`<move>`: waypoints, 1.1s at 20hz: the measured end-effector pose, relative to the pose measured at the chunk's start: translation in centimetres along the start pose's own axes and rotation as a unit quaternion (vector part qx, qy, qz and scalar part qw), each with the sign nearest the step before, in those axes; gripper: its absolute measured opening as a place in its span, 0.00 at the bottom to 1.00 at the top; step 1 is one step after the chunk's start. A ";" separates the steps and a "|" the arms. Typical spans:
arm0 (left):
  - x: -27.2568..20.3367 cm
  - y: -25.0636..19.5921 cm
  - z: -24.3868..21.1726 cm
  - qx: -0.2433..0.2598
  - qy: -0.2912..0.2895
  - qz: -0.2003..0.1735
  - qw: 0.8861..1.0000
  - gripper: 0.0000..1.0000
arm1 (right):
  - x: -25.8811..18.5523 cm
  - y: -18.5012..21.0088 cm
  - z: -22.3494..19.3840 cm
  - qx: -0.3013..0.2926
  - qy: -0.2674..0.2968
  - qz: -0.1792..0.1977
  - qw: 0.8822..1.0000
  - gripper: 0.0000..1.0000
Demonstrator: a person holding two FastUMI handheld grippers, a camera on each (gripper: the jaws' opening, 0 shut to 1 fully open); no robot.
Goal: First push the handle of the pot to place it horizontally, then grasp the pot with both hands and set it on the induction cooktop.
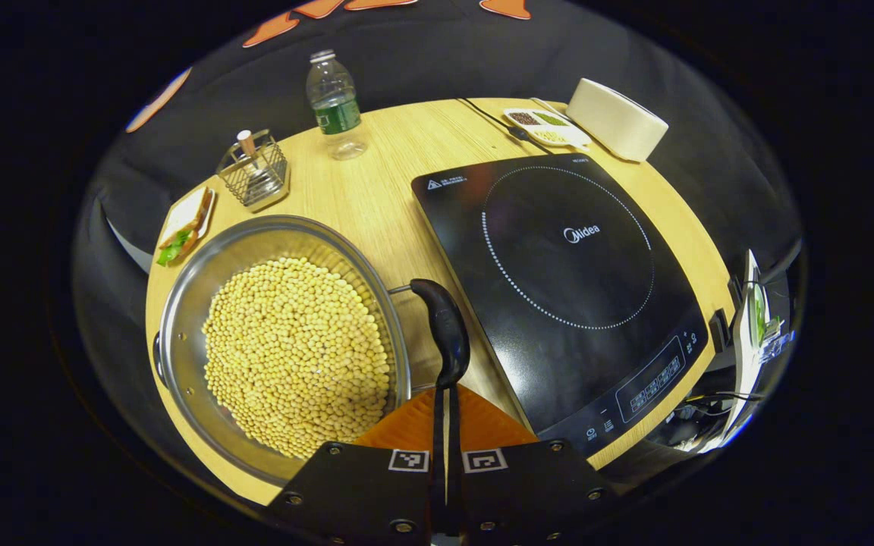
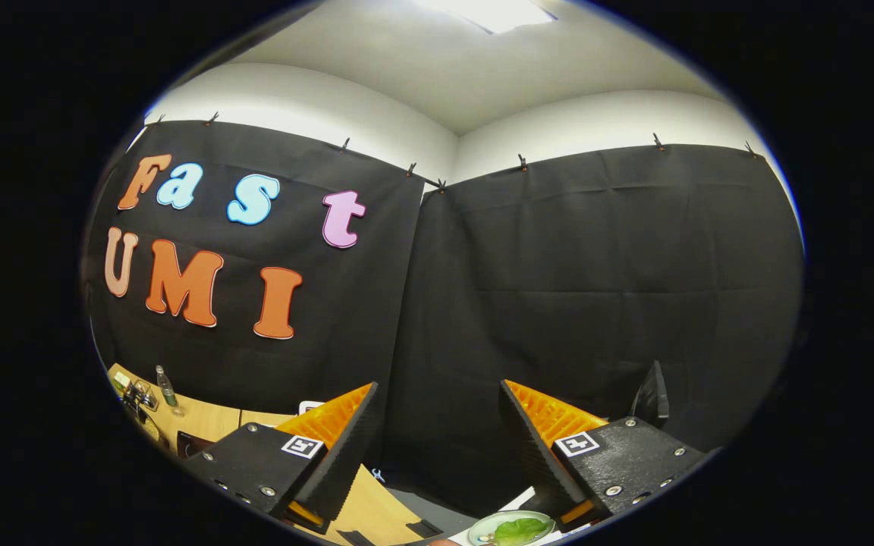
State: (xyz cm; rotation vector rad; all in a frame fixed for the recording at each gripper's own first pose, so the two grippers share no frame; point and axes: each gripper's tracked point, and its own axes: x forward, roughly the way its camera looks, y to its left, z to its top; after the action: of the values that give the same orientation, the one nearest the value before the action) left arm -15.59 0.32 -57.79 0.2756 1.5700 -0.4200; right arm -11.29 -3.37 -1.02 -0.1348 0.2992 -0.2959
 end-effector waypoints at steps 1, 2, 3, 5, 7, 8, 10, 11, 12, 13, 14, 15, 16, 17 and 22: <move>-0.5 0.3 -0.1 -0.006 -0.004 0.006 1.000 0.02 | 0.4 -0.1 -0.5 0.000 0.002 0.002 1.000 0.95; -0.9 0.5 0.0 -0.012 -0.008 0.012 1.000 0.02 | 0.8 -0.3 -1.1 0.002 0.006 0.004 1.000 0.95; -1.2 0.5 -0.1 -0.020 -0.013 0.018 1.000 0.02 | 1.2 -0.4 -1.9 0.003 0.012 0.007 1.000 0.95; -1.8 0.9 0.1 -0.042 -0.024 0.028 0.998 0.02 | 2.0 -0.3 -3.4 0.005 0.025 0.014 1.000 0.95; -2.5 1.7 -0.1 -0.062 -0.033 0.037 0.997 0.00 | 2.8 0.1 -5.0 0.007 0.040 0.023 0.999 0.95; -3.3 2.5 -0.2 -0.070 -0.037 0.045 0.996 0.02 | 3.2 0.7 -5.6 0.010 0.046 0.029 0.998 0.95; -4.0 4.5 -0.6 -0.074 -0.041 0.071 0.994 0.02 | 3.6 2.1 -7.2 0.015 0.063 0.042 0.997 0.95; -4.4 5.3 -0.8 -0.077 -0.042 0.076 0.993 0.02 | 3.5 3.2 -8.0 0.018 0.072 0.051 0.996 0.95; -4.8 6.0 -0.9 -0.083 -0.046 0.080 0.992 0.03 | 3.4 4.7 -8.8 0.020 0.082 0.062 0.994 0.95; -5.1 7.0 -0.9 -0.092 -0.051 0.085 0.991 0.07 | 3.4 6.5 -9.5 0.021 0.093 0.076 0.993 0.95; -5.5 7.9 -1.0 -0.100 -0.056 0.090 0.989 0.07 | 3.2 8.4 -10.3 0.023 0.103 0.091 0.990 0.95; -6.2 9.3 -1.0 -0.106 -0.061 0.096 0.988 0.21 | 3.0 10.6 -10.9 0.024 0.112 0.108 0.988 0.95; -6.7 10.6 -1.0 -0.111 -0.068 0.103 0.986 0.28 | 2.8 12.8 -11.5 0.028 0.121 0.125 0.984 0.95; -7.1 11.8 -0.9 -0.115 -0.074 0.106 0.985 0.29 | 2.4 15.2 -12.3 0.032 0.133 0.144 0.980 0.95; -8.6 16.9 -1.2 -0.138 -0.099 0.108 0.980 0.65 | 0.0 27.7 -16.0 0.051 0.205 0.230 0.950 0.96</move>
State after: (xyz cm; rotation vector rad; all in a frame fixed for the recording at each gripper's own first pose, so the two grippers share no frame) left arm -9.07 16.75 -50.86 0.1820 1.3664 -0.0547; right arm -8.88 21.54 -21.02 0.1037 0.7141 0.1300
